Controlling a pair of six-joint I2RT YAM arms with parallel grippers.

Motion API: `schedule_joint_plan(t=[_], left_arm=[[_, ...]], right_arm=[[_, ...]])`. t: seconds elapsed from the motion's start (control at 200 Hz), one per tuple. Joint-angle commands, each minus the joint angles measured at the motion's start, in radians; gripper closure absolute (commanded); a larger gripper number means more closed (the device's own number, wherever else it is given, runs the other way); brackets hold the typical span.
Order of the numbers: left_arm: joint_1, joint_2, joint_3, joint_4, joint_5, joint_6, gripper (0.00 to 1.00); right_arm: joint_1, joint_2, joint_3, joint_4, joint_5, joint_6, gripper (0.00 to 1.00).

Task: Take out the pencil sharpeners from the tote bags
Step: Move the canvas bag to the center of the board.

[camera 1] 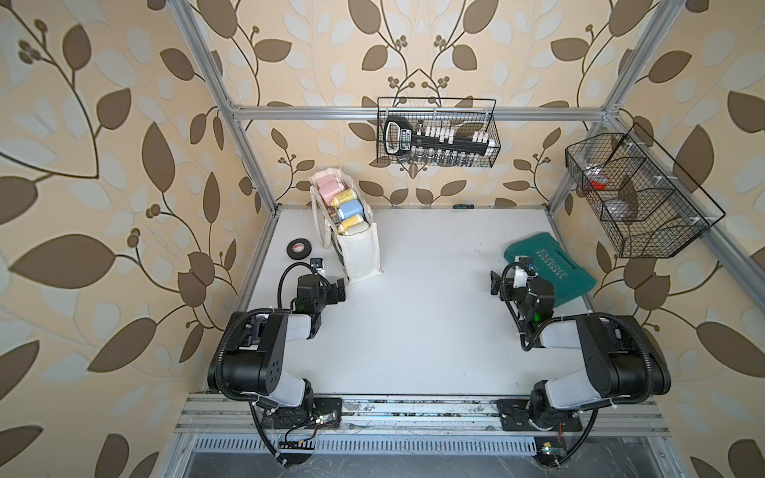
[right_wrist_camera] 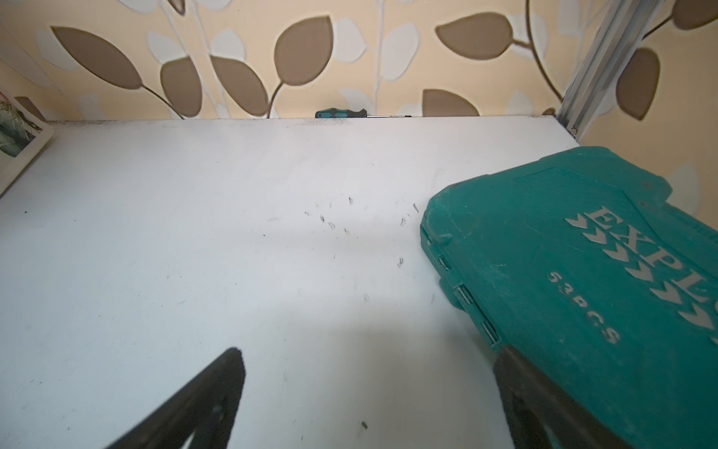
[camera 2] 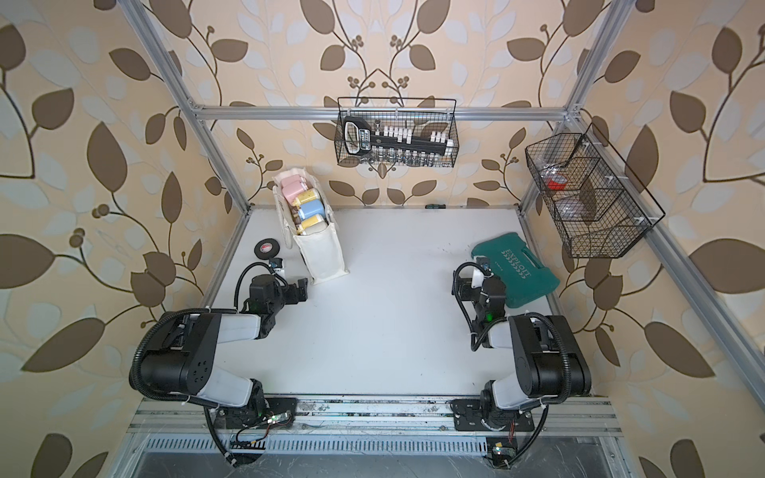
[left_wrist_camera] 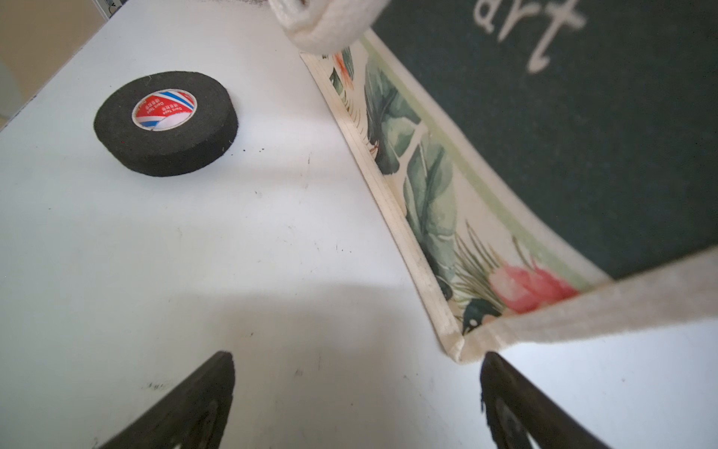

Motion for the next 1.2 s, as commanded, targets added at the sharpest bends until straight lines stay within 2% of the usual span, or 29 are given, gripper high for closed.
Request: schedule_joint_plan(t=[0.0,0.055,0.125,0.235,0.28,0.345,0.41,0.49,0.52,0.56,0.61,0.665,0.745,0.785,0.865,0.935,1.02,1.11,1.195], left_arm=[[0.014,-0.010,0.013,0.058,-0.038,0.016,0.01],[0.014,-0.044,-0.028,0.092,-0.155,-0.036,0.01],[0.014,-0.181,-0.075,0.059,-0.279,-0.097,0.01],[0.013,-0.364,-0.017,-0.246,-0.337,-0.218,0.01],[0.004,-0.400,0.007,-0.311,-0.317,-0.235,0.01],[-0.031,-0.440,0.044,-0.394,-0.354,-0.235,0.01],[-0.062,-0.476,0.098,-0.527,-0.444,-0.278,0.01],[-0.110,-0.497,0.162,-0.679,-0.592,-0.382,0.01],[-0.124,-0.504,0.177,-0.707,-0.610,-0.397,0.01],[-0.130,-0.519,0.197,-0.743,-0.592,-0.412,0.01],[-0.130,-0.543,0.236,-0.838,-0.577,-0.489,0.01],[-0.129,-0.572,0.283,-0.939,-0.574,-0.573,0.01],[-0.127,-0.615,0.336,-0.997,-0.501,-0.576,0.01],[-0.126,-0.633,0.370,-1.037,-0.466,-0.585,0.01],[-0.123,-0.661,0.455,-1.113,-0.369,-0.556,0.01],[-0.121,-0.664,0.543,-1.199,-0.320,-0.529,0.01],[-0.114,-0.655,0.656,-1.324,-0.287,-0.505,0.01],[-0.105,-0.638,0.749,-1.386,-0.138,-0.425,0.01],[-0.104,-0.605,0.833,-1.454,-0.071,-0.412,0.01]], right_arm=[[-0.004,-0.002,0.011,0.021,-0.020,-0.006,0.00],[-0.008,-0.001,0.012,0.019,-0.027,-0.004,0.00],[-0.008,-0.001,0.012,0.018,-0.026,-0.003,0.00],[0.003,-0.019,0.007,0.034,0.006,-0.003,0.00],[0.039,-0.056,0.041,-0.062,0.072,-0.016,0.00],[0.092,-0.120,0.102,-0.223,0.152,-0.039,0.00],[0.133,-0.199,0.114,-0.288,0.210,-0.047,0.00],[0.138,-0.325,0.101,-0.320,0.221,0.069,0.00],[0.137,-0.371,0.105,-0.347,0.195,0.088,0.00],[0.138,-0.427,0.106,-0.375,0.161,0.100,0.00],[0.137,-0.490,0.107,-0.392,0.164,0.153,0.00],[0.136,-0.553,0.116,-0.438,0.224,0.264,0.00],[0.135,-0.636,0.142,-0.582,0.333,0.451,0.00],[0.132,-0.664,0.150,-0.632,0.337,0.501,0.00],[0.131,-0.699,0.166,-0.655,0.239,0.487,0.00],[0.131,-0.700,0.226,-0.750,0.169,0.510,0.01],[0.132,-0.670,0.327,-0.886,0.049,0.520,0.03],[0.136,-0.625,0.417,-0.981,-0.106,0.519,0.08],[0.158,-0.575,0.500,-1.054,-0.248,0.511,0.13]])
